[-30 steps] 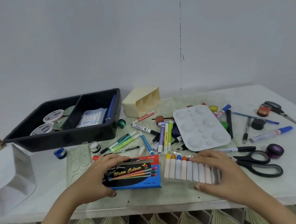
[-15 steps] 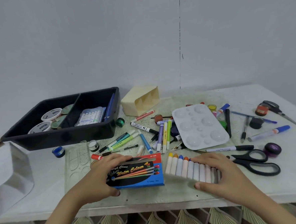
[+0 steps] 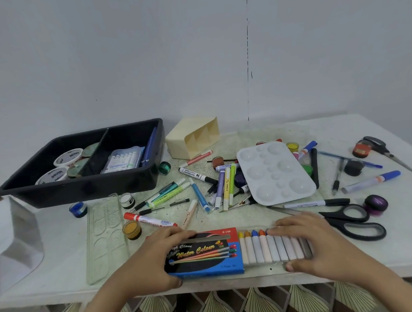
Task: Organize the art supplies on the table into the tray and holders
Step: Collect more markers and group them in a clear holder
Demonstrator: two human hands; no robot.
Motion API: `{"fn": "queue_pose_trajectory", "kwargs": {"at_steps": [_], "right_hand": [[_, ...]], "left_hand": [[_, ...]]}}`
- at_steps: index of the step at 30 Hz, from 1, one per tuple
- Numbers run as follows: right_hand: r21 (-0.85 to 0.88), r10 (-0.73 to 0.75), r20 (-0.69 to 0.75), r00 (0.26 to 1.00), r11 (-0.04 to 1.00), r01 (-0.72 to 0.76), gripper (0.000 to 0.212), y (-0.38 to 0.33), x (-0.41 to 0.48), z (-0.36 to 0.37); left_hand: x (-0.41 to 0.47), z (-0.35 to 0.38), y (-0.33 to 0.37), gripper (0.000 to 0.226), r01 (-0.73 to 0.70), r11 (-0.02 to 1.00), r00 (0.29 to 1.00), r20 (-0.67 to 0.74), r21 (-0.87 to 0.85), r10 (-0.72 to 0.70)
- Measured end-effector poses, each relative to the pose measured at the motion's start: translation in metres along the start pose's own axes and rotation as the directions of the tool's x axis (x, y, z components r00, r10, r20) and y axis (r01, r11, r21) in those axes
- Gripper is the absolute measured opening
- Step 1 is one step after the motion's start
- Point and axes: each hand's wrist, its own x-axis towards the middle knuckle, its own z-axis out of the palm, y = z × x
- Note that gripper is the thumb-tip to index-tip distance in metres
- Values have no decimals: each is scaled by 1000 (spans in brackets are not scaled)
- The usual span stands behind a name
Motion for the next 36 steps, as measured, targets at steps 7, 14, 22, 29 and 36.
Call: {"fn": "queue_pose_trajectory", "kwargs": {"at_steps": [7,14,22,29,36], "right_hand": [[-11,-6,29,1000,1000,7,57,5,-1,-5],[45,-5,19,1000,999,4,65,6,-1,-4],[41,-42,63,997,998,39,56,1,1,2],[-35,-17,87,996,999,21,67,3,-4,3],[-34,27,81,996,999,-24,69,12,-17,-14]], "left_hand": [[-1,14,11,82,-10,996,997,-78,94,17],[2,21,13,78,-14,999,992,-129,40,19],[6,29,22,84,-39,996,992,-113,81,48],[8,39,28,70,-53,990,986,-148,127,72],[8,42,28,68,-50,994,979,-193,99,68]]}}
